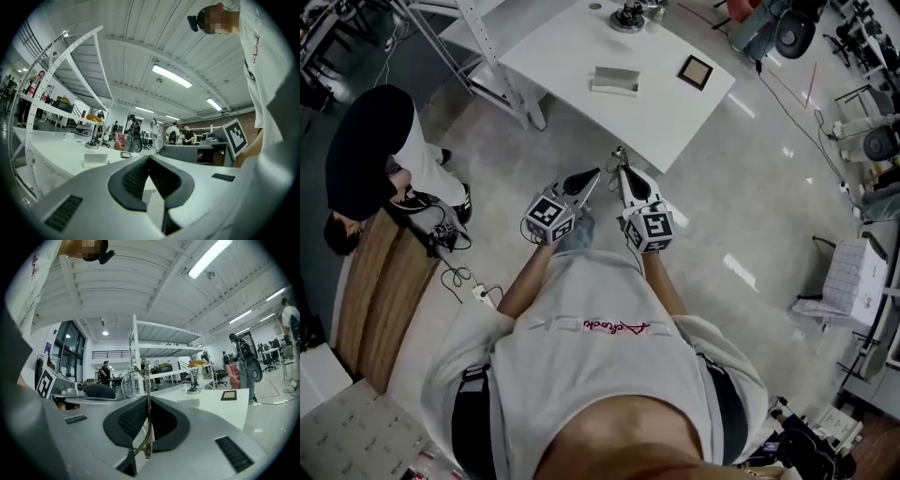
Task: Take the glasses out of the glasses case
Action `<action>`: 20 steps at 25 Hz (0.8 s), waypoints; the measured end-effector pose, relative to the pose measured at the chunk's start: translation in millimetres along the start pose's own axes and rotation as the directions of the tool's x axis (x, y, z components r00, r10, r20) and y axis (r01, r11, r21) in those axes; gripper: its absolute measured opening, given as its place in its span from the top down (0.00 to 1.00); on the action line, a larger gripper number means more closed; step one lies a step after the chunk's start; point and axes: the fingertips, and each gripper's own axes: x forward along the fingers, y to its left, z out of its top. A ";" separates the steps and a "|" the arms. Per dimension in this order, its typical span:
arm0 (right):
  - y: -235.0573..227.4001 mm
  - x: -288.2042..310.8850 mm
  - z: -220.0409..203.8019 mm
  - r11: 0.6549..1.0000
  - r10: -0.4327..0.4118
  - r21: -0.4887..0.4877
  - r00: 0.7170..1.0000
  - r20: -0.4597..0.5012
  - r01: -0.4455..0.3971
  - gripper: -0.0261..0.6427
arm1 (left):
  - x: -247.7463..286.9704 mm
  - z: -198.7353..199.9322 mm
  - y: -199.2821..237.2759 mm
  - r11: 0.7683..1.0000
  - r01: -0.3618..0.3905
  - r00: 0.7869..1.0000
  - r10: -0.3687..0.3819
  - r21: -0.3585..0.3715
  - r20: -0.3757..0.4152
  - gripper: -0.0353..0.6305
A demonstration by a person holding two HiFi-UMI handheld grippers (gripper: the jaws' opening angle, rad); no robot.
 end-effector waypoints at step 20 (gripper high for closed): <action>12.5 -34.4 1.5 0.999 -0.021 -0.037 1.000 0.011 0.021 0.92 | -19.6 -8.4 -33.3 1.000 0.006 0.999 -0.005 -0.011 0.035 0.96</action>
